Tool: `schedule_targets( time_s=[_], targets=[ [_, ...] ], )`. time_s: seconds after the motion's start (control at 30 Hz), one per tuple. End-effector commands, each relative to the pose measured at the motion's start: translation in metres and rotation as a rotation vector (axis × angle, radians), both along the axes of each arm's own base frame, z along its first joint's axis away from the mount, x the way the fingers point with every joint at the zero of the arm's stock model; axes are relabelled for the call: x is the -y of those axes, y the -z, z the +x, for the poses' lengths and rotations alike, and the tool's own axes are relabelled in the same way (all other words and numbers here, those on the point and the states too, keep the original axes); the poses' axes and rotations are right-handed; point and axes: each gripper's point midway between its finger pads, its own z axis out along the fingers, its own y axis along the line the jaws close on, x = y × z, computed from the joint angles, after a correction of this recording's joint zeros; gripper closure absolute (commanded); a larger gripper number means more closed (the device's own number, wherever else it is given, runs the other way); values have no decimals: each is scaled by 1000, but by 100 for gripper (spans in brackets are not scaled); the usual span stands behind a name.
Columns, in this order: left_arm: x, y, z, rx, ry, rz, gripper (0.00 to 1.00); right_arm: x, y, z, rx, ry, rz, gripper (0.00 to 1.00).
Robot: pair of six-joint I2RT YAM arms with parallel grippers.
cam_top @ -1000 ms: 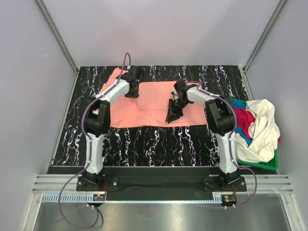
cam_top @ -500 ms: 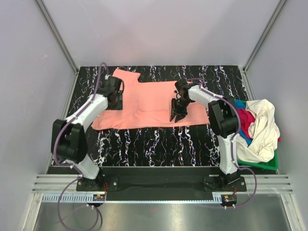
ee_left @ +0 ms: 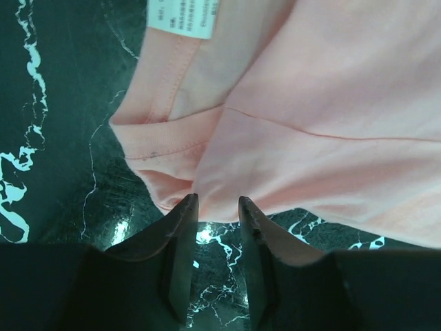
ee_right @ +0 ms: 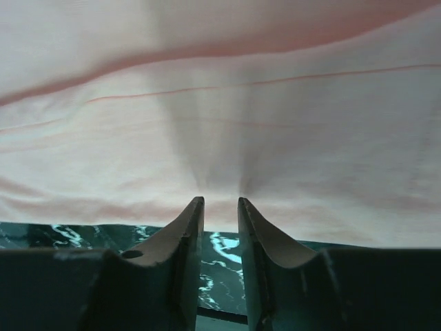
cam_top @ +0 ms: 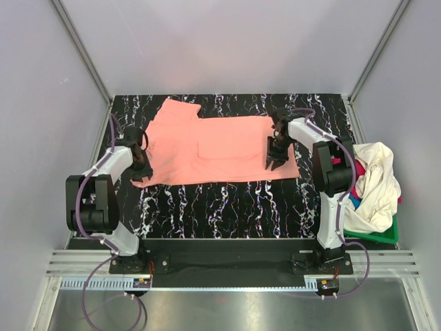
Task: Fold and stack the t-shirts
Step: Fold the tshirt
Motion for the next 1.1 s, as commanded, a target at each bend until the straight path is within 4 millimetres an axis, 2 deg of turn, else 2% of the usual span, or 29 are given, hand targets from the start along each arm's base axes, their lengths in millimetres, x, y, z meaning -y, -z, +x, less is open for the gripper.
schedule_targets(
  time_s=[0.0, 0.13, 0.23, 0.3, 0.33, 0.4, 0.43, 0.47, 0.5, 0.57, 0.63, 0.8, 0.87, 0.9, 0.97, 1.0, 1.07],
  targets=[
    [-4, 7, 1, 9, -54, -40, 65, 27, -3, 1, 16, 31, -43, 67],
    [-15, 18, 9, -31, -86, -31, 66, 49, 24, -3, -37, 79, -83, 74],
    [-22, 32, 9, -71, -87, -4, 66, 66, 42, -14, -87, 100, -136, 74],
    [-27, 32, 12, -73, -89, 15, 67, 75, 48, -19, -109, 112, -171, 74],
    [-29, 27, 14, -60, -91, 27, 67, 79, 48, -19, -108, 111, -189, 74],
    [-30, 4, 17, 4, -93, 37, 62, 82, 43, -19, -94, 100, -200, 74],
    [-30, -6, 16, 31, -93, 36, 57, 83, 42, -20, -91, 100, -206, 74],
    [-32, -27, 16, 85, -103, 48, 45, 82, 37, -19, -80, 99, -199, 74],
    [-34, -34, 9, 85, -113, 60, 42, 80, 37, -20, -82, 100, -188, 74],
    [-40, -52, 4, 132, -120, 77, 40, 77, 34, -20, -78, 101, -171, 74],
    [-37, -56, -4, 133, -119, 36, 45, 74, 33, -21, -77, 97, -148, 73],
    [-33, -37, -15, 76, -63, -17, 63, 67, 28, -23, -83, 91, -110, 73],
    [-36, -28, -18, 19, -28, -2, 66, 65, 26, -24, -79, 91, -98, 73],
    [-35, -26, -17, 17, -5, -2, 66, 64, 27, -25, -82, 92, -88, 73],
    [-33, -23, -19, 11, 35, -7, 59, 62, 30, -27, -91, 89, -81, 73],
    [-26, -22, -18, 19, 60, -31, 52, 61, 31, -28, -95, 88, -69, 73],
    [-18, -21, -14, 41, 88, -48, 48, 59, 33, -28, -97, 90, -60, 73]
  ],
)
